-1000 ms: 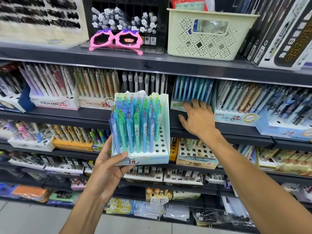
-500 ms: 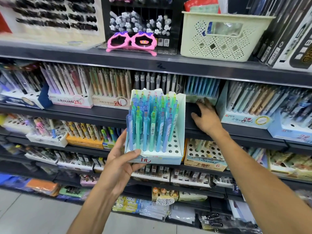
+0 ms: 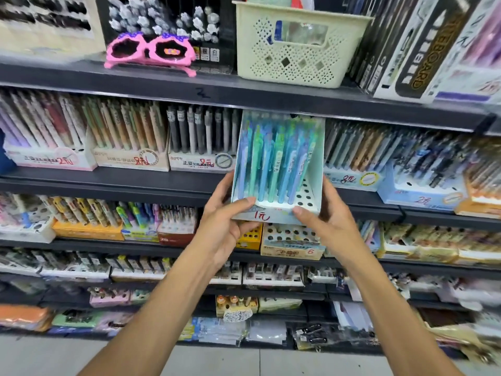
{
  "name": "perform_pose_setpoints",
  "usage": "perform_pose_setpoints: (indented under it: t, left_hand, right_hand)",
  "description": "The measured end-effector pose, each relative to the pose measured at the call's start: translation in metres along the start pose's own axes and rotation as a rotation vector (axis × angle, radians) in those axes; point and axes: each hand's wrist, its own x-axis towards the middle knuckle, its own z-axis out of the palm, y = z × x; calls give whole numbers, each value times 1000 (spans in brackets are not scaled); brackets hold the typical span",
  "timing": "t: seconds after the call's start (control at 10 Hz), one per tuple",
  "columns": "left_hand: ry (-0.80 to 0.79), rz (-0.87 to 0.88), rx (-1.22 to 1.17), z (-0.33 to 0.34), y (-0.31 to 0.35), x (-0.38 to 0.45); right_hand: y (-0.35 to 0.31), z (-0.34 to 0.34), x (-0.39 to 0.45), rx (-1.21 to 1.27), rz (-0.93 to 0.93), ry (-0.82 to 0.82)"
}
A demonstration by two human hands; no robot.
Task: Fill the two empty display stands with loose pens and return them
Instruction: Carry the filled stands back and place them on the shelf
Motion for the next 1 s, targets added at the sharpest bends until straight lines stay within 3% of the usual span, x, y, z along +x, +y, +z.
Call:
perform_pose_setpoints:
  t: [0.1,0.2,0.3,0.4,0.6,0.7,1.0]
  left_hand:
    - [-52,-64,84,0,0,22]
    - [-54,-37,477,-8,5,39]
    - [39,120,1244,-19,11,61]
    - [112,217,1474,-20,10,72]
    - [167,349,1525,-15,1,86]
    - [308,393,1596,-10,-9,86]
    - [310,252,1679,-7,-7,93]
  right_hand:
    - [-3,-1,22,-100,-11,29]
    - [-2,-2,34,-154,-4,75]
    - [17,-2,46,-253,27,147]
    - [27,2,47,-294,38,180]
    - [33,1,52,-362,47,223]
    - [40,8,65,-501,105,322]
    - [39,18,68,-615,102,401]
